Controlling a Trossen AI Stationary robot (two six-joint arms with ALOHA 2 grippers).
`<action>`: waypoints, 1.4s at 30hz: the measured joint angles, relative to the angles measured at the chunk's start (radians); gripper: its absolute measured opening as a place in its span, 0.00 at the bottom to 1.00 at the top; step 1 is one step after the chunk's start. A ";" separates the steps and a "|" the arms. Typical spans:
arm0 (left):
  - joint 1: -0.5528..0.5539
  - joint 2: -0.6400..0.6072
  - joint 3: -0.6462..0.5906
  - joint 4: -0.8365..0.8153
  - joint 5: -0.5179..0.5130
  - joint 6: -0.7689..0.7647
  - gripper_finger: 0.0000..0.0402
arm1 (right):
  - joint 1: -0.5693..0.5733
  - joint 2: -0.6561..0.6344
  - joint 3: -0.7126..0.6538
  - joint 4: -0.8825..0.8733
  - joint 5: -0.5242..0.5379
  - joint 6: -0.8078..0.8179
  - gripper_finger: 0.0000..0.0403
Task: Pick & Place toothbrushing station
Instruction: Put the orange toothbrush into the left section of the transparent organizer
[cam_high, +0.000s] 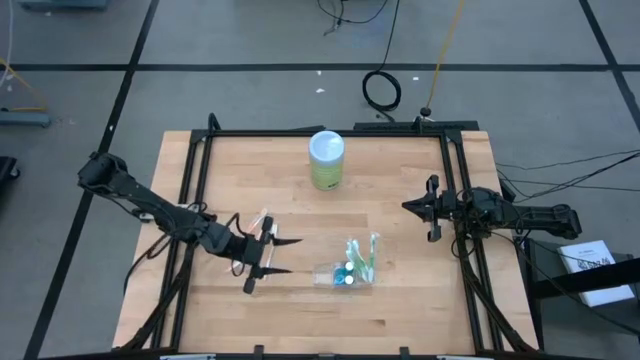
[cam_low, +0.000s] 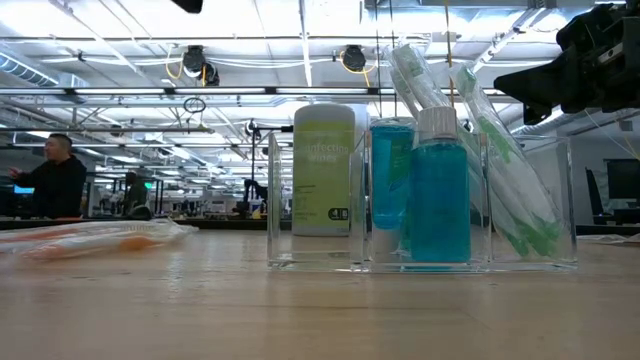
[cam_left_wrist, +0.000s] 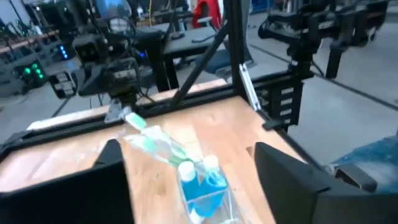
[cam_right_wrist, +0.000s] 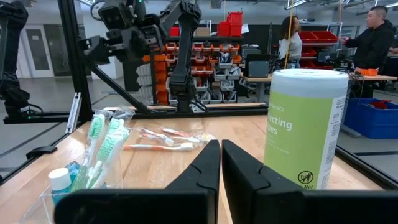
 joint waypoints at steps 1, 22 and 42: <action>0.000 0.004 0.000 -0.003 0.000 -0.006 0.53 | 0.000 0.000 0.000 0.000 0.000 0.000 0.02; 0.009 -0.023 -0.001 0.006 0.397 -0.348 0.50 | 0.000 0.000 0.000 0.000 0.000 0.000 0.02; 0.009 -0.022 -0.001 -0.081 0.442 -0.170 0.02 | 0.000 0.000 0.000 0.000 0.000 0.000 0.02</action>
